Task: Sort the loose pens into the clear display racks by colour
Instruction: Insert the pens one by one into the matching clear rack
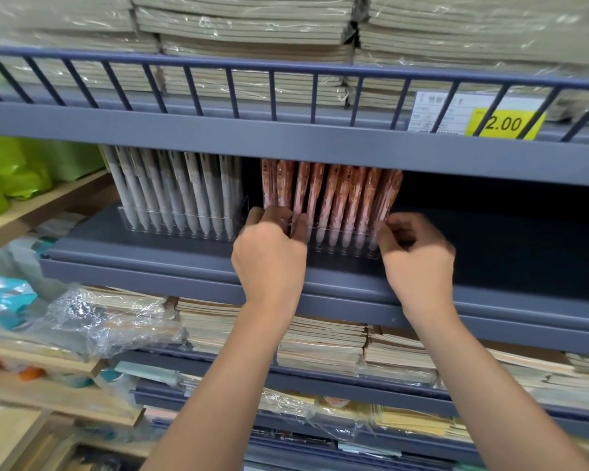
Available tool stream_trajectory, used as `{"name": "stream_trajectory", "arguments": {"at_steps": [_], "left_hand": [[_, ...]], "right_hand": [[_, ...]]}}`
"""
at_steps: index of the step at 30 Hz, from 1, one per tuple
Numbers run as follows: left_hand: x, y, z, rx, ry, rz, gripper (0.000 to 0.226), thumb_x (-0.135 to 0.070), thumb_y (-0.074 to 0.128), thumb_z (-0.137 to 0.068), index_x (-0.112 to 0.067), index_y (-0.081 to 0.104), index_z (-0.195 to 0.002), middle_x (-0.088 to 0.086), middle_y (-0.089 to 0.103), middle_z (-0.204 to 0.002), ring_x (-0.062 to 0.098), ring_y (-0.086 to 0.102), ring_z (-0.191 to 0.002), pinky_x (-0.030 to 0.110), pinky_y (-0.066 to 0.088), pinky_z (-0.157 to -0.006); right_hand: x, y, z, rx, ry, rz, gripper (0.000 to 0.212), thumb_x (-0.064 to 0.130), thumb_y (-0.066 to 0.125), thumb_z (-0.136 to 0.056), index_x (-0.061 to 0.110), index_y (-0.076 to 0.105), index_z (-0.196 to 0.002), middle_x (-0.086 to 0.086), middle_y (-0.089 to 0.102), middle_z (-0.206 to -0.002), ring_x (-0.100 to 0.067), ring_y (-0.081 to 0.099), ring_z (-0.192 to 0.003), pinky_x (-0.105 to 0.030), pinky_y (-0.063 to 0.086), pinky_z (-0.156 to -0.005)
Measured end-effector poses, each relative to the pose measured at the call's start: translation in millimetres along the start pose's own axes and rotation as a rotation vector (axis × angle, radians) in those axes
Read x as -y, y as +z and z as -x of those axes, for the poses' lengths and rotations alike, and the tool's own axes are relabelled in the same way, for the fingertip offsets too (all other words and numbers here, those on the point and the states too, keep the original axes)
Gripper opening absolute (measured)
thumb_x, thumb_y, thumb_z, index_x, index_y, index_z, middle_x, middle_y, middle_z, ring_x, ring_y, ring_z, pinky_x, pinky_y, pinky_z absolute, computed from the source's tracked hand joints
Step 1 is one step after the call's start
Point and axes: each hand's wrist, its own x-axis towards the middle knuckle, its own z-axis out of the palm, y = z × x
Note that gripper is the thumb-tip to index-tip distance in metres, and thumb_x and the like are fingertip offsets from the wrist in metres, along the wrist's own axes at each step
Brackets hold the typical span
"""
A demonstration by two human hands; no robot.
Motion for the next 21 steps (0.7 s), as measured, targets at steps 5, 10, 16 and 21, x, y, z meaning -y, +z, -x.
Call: {"name": "stream_trajectory", "arguments": {"at_steps": [5,10,16,21], "left_hand": [[2.2,2.4,-0.3,0.016,-0.008,0.009,0.014,-0.029,0.07,-0.089,-0.016,0.075,-0.088,0.005,0.067,-0.096,0.032,0.063,-0.069,0.032,0.045,-0.059],[2.8,2.7,0.9,0.019,-0.006,0.024,0.012,-0.026,0.068,-0.088,-0.018,0.075,-0.084,0.006,0.067,-0.093,0.033,0.061,-0.065,0.034,0.048,-0.057],[4.5,3.7,2.0,0.021,-0.006,0.004,0.012,-0.026,0.066,-0.087,-0.019,0.075,-0.082,0.005,0.066,-0.087,0.028,0.054,-0.06,0.029,0.037,-0.057],[5.4,3.1,4.0,0.035,-0.024,0.035,0.013,-0.027,0.065,-0.088,-0.019,0.076,-0.091,0.005,0.069,-0.093,0.03,0.062,-0.069,0.035,0.048,-0.061]], "right_hand": [[-0.1,0.2,-0.2,0.002,0.001,-0.006,0.009,0.016,0.068,-0.088,0.012,0.068,-0.097,0.0,0.068,-0.086,-0.01,0.062,-0.076,-0.002,0.041,-0.067],[-1.0,0.3,-0.1,0.001,0.002,-0.002,0.01,0.017,0.068,-0.088,0.012,0.068,-0.097,0.0,0.068,-0.086,-0.009,0.062,-0.076,-0.003,0.041,-0.067],[-2.7,1.2,-0.7,-0.007,-0.011,0.015,0.01,0.019,0.068,-0.089,0.013,0.068,-0.097,0.0,0.068,-0.086,-0.01,0.063,-0.076,-0.003,0.042,-0.066],[-3.8,2.1,-0.6,-0.016,-0.008,0.007,0.01,0.019,0.068,-0.088,0.014,0.068,-0.096,0.001,0.068,-0.085,-0.008,0.062,-0.074,-0.002,0.041,-0.065]]}}
